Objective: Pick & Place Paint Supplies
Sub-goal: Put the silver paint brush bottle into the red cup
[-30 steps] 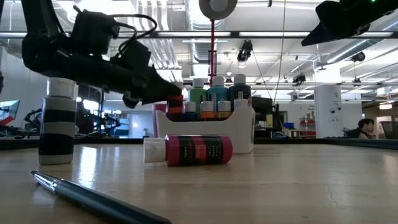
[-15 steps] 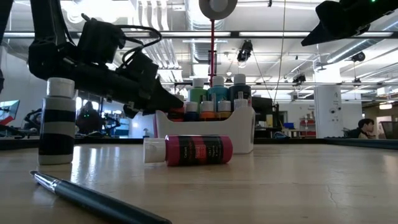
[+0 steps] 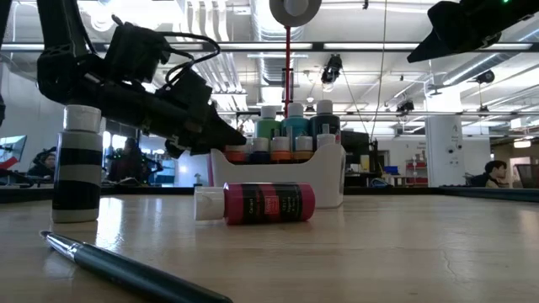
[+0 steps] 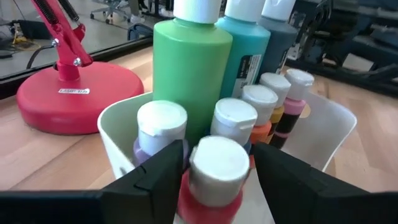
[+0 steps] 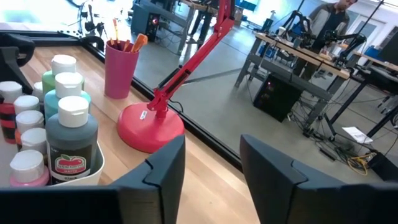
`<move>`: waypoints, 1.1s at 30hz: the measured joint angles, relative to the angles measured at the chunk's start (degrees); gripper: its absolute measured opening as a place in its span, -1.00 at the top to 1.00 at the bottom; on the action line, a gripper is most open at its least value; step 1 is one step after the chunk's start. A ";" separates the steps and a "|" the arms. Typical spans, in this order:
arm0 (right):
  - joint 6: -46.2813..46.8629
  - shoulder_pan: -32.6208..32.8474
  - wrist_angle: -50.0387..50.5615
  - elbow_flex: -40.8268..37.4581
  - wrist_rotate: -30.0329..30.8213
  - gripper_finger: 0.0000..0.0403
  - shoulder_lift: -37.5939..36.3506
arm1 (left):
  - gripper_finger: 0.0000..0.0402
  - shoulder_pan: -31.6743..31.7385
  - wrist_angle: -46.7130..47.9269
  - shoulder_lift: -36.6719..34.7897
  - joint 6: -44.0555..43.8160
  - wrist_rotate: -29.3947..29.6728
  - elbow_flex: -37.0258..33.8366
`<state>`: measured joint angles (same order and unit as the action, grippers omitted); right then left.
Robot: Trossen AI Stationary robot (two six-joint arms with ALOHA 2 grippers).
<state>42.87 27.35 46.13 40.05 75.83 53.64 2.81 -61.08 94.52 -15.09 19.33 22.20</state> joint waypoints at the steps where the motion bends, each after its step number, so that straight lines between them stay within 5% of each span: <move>1: 0.00 0.00 0.00 0.00 0.00 0.24 0.00 | -0.01 0.02 1.44 -1.06 0.12 -0.10 -0.12; 17: 0.07 0.00 -0.08 0.00 0.04 0.35 0.01 | -0.02 -0.09 24.48 -34.42 6.56 -3.40 -1.86; 33: 0.52 0.00 -3.17 0.00 0.27 0.65 0.01 | -0.02 -0.09 24.65 -40.48 6.56 -3.40 -1.88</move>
<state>43.40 27.35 42.96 40.05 76.10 53.65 2.72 -36.43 54.03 -8.54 15.93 20.32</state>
